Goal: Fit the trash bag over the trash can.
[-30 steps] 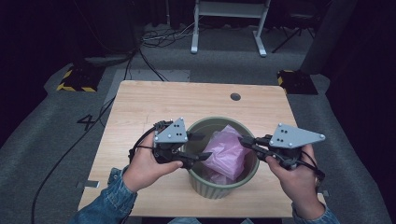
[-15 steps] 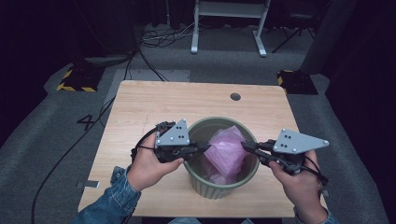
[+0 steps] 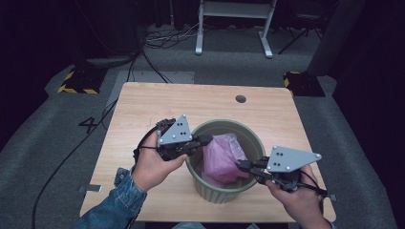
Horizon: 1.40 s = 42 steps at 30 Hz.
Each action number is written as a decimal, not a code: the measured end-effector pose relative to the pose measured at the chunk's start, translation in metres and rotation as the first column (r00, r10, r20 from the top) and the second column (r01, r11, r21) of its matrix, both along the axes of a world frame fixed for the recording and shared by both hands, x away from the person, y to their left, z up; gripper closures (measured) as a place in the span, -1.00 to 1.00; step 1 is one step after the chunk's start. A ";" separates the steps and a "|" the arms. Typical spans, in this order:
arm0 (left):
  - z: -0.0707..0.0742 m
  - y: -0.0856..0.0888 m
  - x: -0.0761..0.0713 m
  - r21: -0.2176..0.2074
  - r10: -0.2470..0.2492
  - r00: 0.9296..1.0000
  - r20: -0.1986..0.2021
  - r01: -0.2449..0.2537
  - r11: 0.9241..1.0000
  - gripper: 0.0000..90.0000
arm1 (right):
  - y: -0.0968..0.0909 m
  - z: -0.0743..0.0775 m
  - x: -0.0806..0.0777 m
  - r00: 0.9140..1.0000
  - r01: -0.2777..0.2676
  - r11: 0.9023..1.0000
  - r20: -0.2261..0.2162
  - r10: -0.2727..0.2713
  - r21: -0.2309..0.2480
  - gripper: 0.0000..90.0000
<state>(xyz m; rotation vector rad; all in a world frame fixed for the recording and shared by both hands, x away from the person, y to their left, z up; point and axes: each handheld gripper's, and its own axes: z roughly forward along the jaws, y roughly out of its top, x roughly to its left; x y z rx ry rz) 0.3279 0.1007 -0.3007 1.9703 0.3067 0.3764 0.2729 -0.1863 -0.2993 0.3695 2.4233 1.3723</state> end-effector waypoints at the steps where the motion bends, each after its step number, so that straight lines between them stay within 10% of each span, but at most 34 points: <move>1: 0.001 0.000 -0.001 -0.004 -0.005 1.000 0.005 0.005 1.000 1.00 | 0.002 -0.001 -0.001 1.000 -0.008 1.000 -0.001 0.008 -0.010 1.00; 10: 0.007 0.004 -0.007 -0.005 -0.004 0.998 0.056 0.005 1.000 1.00 | -0.005 -0.003 0.005 0.998 0.033 0.999 -0.044 -0.033 0.007 0.12; 16: 0.006 0.003 -0.009 0.005 -0.026 0.998 0.065 0.025 1.000 1.00 | -0.015 0.009 0.004 0.998 0.050 0.998 -0.041 -0.048 0.048 -0.05; 42: -0.003 -0.019 -0.020 0.096 -0.168 0.983 0.073 0.160 0.982 1.00 | -0.016 0.035 0.027 0.988 0.155 0.979 -0.032 -0.152 0.129 0.01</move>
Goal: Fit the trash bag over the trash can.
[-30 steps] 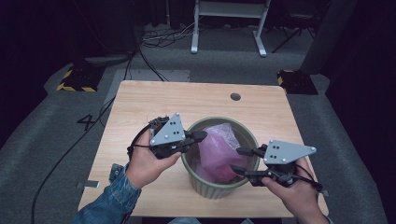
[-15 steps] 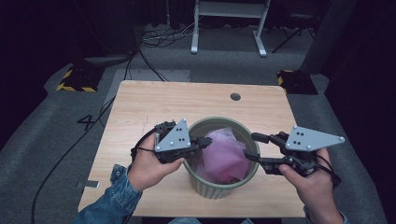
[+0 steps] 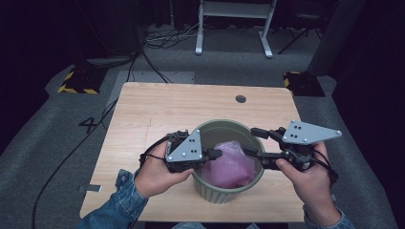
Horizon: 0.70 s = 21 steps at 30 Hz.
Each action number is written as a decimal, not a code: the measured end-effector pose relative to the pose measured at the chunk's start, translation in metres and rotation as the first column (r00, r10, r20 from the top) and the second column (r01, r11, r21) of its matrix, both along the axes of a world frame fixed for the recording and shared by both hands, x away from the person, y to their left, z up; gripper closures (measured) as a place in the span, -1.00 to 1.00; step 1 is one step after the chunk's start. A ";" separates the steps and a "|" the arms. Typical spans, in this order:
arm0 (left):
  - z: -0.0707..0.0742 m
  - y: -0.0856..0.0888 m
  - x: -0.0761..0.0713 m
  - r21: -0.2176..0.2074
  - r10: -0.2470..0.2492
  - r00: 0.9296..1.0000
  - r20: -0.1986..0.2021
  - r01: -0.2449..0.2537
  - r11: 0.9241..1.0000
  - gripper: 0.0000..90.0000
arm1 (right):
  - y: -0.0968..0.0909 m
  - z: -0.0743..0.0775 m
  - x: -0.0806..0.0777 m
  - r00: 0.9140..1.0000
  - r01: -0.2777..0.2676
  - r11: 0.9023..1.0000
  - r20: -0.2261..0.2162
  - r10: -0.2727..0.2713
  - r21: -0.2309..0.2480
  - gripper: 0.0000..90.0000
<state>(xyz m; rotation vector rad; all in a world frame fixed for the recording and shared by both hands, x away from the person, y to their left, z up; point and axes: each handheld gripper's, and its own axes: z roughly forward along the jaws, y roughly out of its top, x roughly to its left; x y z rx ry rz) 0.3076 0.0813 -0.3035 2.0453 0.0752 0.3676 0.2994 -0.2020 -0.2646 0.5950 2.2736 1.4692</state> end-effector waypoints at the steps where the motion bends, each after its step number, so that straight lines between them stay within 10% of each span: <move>1: 0.000 -0.001 0.000 0.001 -0.003 1.000 0.001 0.003 1.000 1.00 | 0.001 0.000 0.001 1.000 0.000 1.000 -0.004 0.000 -0.001 0.01; 9: 0.001 -0.002 -0.001 -0.007 -0.008 1.000 0.009 0.008 1.000 1.00 | 0.013 -0.007 0.001 0.998 -0.047 0.998 -0.051 0.045 -0.032 0.12; 16: 0.000 0.000 -0.002 -0.014 -0.004 1.000 0.006 0.004 1.000 1.00 | 0.019 -0.014 0.000 0.987 -0.125 0.988 -0.113 0.114 -0.096 0.98; 21: 0.000 0.006 -0.002 -0.014 0.009 1.000 0.003 -0.009 1.000 1.00 | 0.013 -0.012 0.002 0.991 -0.100 0.992 -0.103 0.091 -0.082 1.00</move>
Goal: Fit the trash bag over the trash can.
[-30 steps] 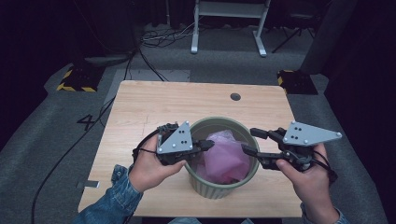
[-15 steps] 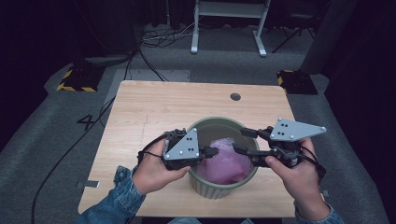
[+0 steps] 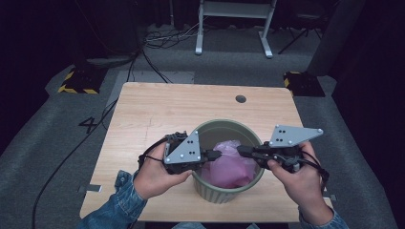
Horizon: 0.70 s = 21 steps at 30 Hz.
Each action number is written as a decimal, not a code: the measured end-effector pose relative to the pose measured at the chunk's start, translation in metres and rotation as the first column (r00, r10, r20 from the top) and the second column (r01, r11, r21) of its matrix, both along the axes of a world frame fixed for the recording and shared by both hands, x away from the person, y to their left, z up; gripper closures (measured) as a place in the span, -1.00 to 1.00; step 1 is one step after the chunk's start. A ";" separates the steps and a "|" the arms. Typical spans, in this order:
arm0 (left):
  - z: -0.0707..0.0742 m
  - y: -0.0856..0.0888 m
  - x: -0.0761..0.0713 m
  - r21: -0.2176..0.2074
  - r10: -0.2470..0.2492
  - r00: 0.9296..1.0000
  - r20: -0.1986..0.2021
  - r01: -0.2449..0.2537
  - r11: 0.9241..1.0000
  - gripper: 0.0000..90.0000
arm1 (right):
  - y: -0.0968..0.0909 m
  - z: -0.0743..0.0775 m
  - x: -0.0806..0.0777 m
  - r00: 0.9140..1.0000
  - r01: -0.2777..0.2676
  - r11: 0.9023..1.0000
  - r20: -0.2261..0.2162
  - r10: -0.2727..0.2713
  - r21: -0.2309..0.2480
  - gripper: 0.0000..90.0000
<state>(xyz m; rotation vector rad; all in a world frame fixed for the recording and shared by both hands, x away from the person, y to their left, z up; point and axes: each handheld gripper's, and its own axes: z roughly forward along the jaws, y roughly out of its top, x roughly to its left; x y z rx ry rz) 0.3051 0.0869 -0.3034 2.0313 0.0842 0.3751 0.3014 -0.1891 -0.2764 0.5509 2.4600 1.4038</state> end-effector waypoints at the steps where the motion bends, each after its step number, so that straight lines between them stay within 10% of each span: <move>1: 0.000 0.002 0.000 -0.004 0.005 1.000 0.001 -0.005 1.000 1.00 | -0.002 0.001 0.000 1.000 0.009 1.000 0.002 -0.009 0.006 1.00; 10: 0.007 0.020 -0.001 -0.018 0.043 0.999 0.009 -0.043 0.999 1.00 | -0.020 0.014 -0.003 0.976 0.155 0.987 0.149 -0.159 0.044 1.00; 17: 0.015 0.033 -0.003 -0.042 0.064 0.998 0.022 -0.063 0.997 1.00 | -0.026 0.013 -0.001 0.973 0.179 0.983 0.141 -0.184 0.042 1.00; 21: 0.014 0.033 -0.008 -0.048 -0.021 0.999 -0.027 0.019 0.999 1.00 | -0.025 0.017 -0.005 0.963 0.192 0.980 0.186 -0.197 0.045 1.00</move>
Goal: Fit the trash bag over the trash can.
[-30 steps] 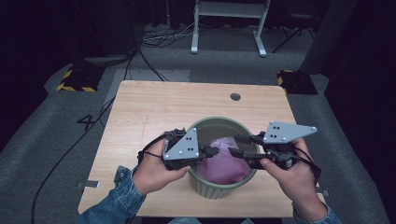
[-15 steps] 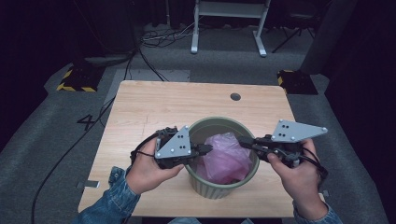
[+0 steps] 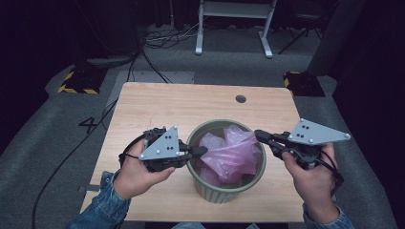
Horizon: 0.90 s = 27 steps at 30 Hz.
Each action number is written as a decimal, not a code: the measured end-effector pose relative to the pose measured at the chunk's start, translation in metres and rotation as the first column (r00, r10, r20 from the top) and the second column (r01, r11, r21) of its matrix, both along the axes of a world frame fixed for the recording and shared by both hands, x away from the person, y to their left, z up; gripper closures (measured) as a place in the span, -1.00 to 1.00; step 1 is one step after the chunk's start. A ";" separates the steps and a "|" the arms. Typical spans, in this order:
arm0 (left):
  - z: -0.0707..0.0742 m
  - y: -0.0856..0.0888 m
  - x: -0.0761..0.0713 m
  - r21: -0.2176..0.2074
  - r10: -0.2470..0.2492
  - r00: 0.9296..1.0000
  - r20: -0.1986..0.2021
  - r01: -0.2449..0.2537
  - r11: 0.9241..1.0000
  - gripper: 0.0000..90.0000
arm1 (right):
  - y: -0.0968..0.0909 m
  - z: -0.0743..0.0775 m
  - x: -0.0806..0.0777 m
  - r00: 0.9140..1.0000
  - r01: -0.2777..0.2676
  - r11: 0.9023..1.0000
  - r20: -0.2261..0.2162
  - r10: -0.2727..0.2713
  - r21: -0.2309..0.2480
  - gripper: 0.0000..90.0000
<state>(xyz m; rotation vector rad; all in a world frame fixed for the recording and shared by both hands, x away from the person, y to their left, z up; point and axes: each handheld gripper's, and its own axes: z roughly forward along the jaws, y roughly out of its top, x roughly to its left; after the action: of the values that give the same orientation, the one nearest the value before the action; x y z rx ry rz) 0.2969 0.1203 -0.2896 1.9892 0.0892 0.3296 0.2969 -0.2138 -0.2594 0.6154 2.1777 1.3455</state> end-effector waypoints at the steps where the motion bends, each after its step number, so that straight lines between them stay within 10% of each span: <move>1: -0.001 -0.002 -0.002 0.009 -0.017 1.000 -0.006 0.017 1.000 1.00 | -0.001 0.001 0.000 1.000 0.007 1.000 0.013 -0.007 0.001 1.00; 5: -0.002 -0.003 -0.007 0.017 -0.041 0.999 -0.031 0.041 0.999 0.96 | 0.000 0.000 0.002 1.000 0.013 1.000 0.008 -0.013 0.003 1.00; 12: 0.009 0.010 -0.001 -0.085 0.017 0.999 -0.048 -0.021 0.996 0.09 | 0.001 0.001 0.003 0.999 0.026 1.000 0.029 -0.025 -0.002 1.00; 17: 0.018 0.006 0.005 -0.122 0.046 0.999 -0.029 -0.049 0.991 -0.09 | 0.009 0.000 0.004 1.000 -0.002 1.000 0.026 0.002 -0.004 1.00; 27: 0.002 -0.033 0.023 -0.044 -0.045 0.993 -0.113 0.040 0.998 -0.09 | 0.020 -0.003 0.007 0.999 -0.041 0.999 0.010 0.041 0.009 1.00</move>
<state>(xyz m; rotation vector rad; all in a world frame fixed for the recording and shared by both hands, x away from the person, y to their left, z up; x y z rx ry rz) 0.3195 0.0878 -0.2880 1.9648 0.1251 0.1852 0.3038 -0.1940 -0.2622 0.5689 2.1886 1.3770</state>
